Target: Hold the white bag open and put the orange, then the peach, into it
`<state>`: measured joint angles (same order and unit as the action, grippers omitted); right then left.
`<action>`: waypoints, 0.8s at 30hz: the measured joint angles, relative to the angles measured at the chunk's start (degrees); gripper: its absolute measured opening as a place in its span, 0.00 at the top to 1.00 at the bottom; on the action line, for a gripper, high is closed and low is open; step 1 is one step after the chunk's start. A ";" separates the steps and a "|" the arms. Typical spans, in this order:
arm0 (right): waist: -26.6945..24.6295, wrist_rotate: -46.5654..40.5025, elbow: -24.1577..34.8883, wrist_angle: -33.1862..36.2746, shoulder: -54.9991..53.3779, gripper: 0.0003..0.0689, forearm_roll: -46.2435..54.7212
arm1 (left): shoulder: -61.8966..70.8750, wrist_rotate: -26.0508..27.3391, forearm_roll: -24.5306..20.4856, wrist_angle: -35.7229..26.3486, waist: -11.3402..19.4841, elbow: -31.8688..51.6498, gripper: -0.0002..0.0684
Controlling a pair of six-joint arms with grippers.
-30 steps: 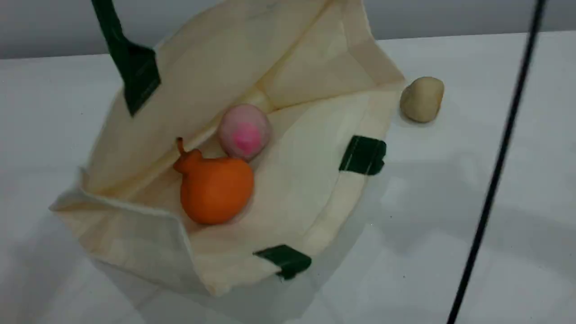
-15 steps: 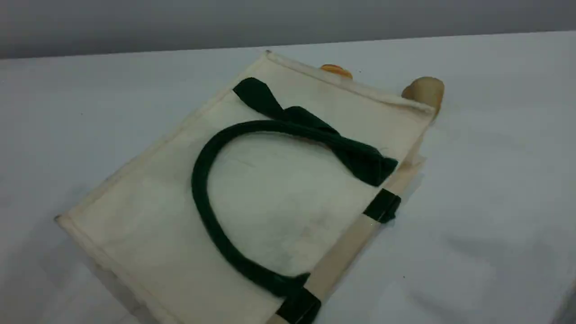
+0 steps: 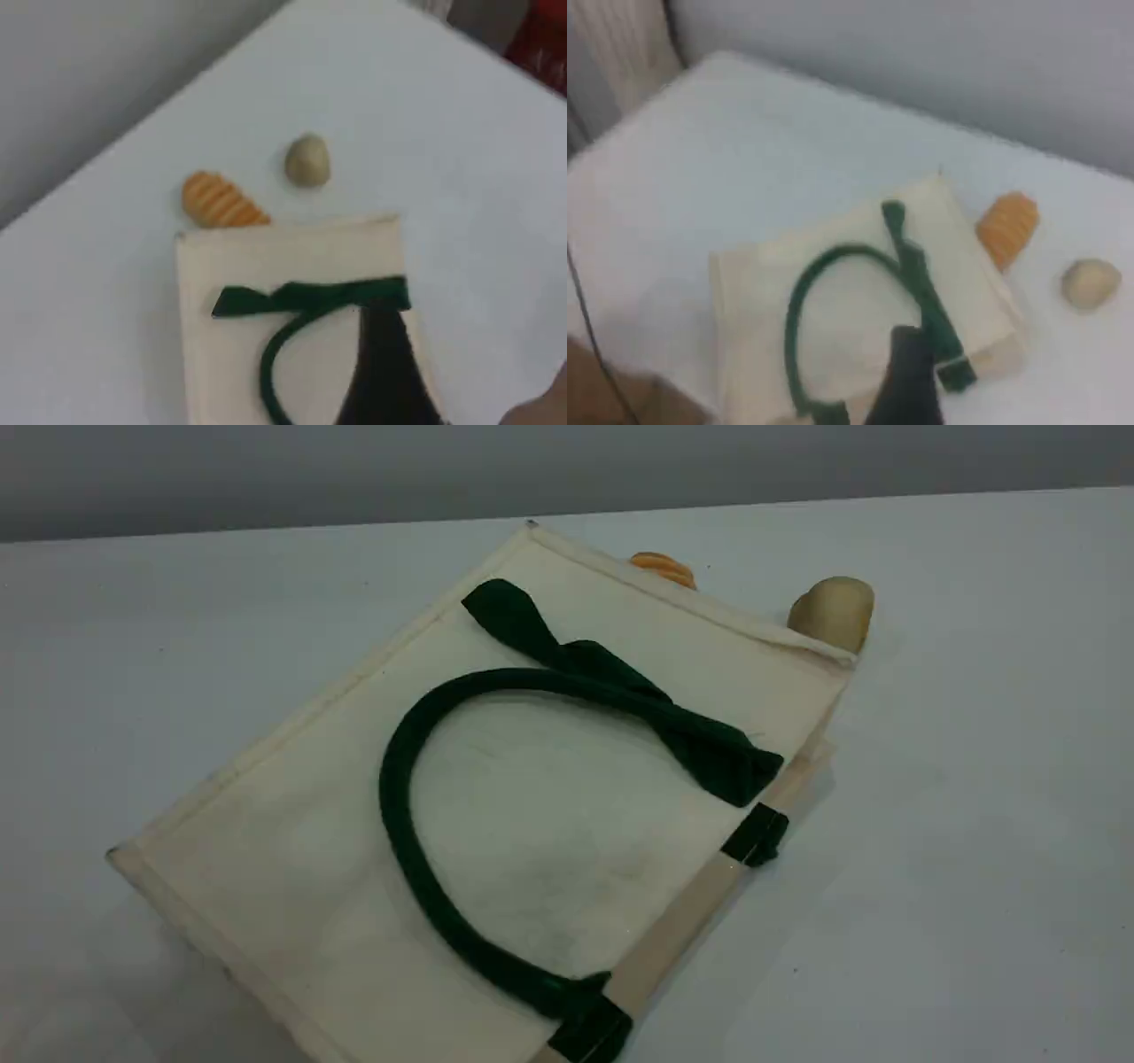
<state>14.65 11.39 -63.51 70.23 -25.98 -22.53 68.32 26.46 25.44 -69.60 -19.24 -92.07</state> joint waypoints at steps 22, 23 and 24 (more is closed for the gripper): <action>0.00 -11.39 24.15 -0.33 25.98 0.22 15.69 | -36.43 -16.04 -9.18 1.56 0.12 35.00 0.37; 0.07 -11.39 25.32 -0.33 25.98 0.22 15.69 | -38.89 -17.05 -10.15 2.42 0.12 37.74 0.37; 0.07 -11.39 26.64 -0.33 25.98 0.22 15.86 | -41.39 -18.16 -11.14 3.18 0.12 40.39 0.37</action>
<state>14.72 0.00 -36.87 69.90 0.00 -6.66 26.93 8.30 14.29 -66.42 -19.12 -51.68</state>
